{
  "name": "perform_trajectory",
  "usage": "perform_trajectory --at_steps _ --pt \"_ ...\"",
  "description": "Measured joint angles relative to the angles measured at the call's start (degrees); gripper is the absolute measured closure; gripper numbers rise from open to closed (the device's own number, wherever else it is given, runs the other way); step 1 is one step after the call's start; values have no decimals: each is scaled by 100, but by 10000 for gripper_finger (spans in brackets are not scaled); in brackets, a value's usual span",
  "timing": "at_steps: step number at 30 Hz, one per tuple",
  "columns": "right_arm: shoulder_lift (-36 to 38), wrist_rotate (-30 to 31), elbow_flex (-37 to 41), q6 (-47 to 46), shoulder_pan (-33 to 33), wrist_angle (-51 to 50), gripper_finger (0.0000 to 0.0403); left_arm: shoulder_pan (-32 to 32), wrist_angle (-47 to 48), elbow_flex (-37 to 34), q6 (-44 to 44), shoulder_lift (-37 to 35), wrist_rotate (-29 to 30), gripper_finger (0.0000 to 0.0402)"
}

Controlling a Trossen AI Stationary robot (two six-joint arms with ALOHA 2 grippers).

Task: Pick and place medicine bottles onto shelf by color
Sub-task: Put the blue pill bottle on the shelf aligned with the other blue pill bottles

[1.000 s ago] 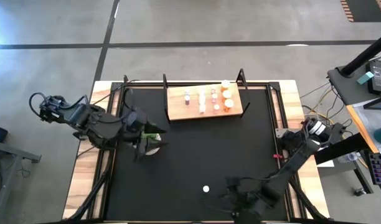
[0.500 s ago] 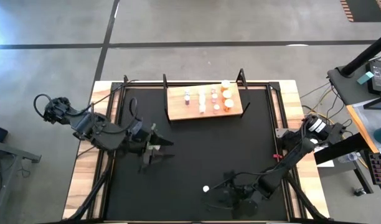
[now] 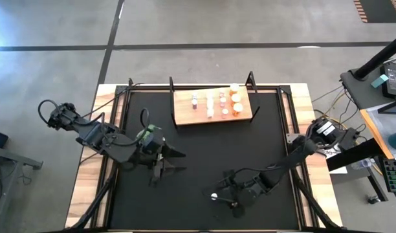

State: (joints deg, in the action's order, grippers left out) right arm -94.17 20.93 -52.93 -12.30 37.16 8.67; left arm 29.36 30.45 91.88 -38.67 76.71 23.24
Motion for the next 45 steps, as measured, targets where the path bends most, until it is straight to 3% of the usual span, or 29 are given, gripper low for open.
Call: perform_trajectory --at_steps 7,19,24,31,45 --pt "-319 -593 13 40 -269 413 179 0 -1 0 2 -2 11 182" --pt "-393 -608 13 125 -471 537 179 0 4 0 4 -2 17 182" --pt "-395 -971 74 6 -529 533 179 0 6 0 4 -2 15 182" --pt "-398 -1001 109 -70 -524 539 182 0 6 0 6 -2 15 182" --pt "-398 -1001 109 -165 -533 537 281 0 8 0 31 -3 11 182"
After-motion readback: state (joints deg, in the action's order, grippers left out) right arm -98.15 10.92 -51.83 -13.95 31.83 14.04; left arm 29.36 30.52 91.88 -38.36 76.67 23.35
